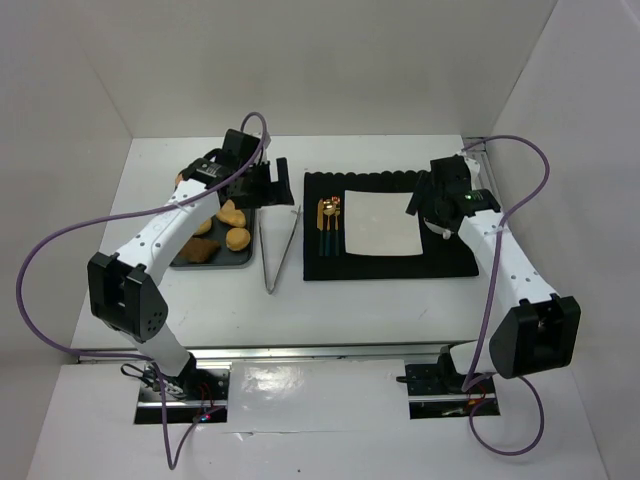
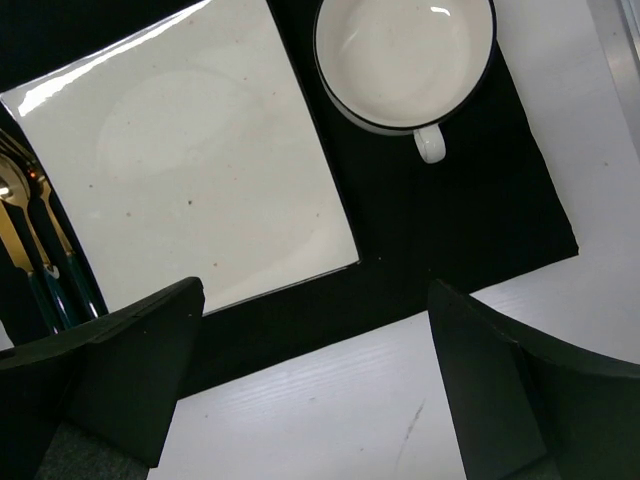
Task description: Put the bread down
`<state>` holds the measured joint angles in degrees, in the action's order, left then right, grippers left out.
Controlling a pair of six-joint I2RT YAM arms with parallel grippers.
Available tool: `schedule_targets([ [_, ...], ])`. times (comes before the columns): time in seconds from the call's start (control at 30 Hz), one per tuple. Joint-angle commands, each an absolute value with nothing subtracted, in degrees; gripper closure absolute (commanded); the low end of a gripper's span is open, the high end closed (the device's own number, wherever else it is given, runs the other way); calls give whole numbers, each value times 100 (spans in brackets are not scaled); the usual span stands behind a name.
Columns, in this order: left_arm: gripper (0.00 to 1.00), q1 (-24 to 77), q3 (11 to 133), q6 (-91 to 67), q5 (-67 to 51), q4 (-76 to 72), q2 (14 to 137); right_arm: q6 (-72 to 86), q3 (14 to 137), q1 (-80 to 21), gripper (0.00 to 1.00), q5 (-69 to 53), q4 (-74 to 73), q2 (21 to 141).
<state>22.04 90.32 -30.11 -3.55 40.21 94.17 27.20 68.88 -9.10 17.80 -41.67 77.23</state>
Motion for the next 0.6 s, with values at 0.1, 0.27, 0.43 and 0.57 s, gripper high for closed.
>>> schedule_targets([
  [0.1,0,2206,8807,-2927,-326,3973,9193,2760,6741,-853,0,1591,-3946,7550],
  [0.27,0,2337,8395,-2927,-168,4148,9255,2760,6688,-739,0,1477,-3946,7620],
  [0.43,0,2821,7841,-3224,658,4341,9132,2760,6522,-738,0,1310,-3780,7567],
  [0.57,0,2883,7340,-3479,782,4272,9027,2760,6311,-738,0,1038,-3560,7400],
])
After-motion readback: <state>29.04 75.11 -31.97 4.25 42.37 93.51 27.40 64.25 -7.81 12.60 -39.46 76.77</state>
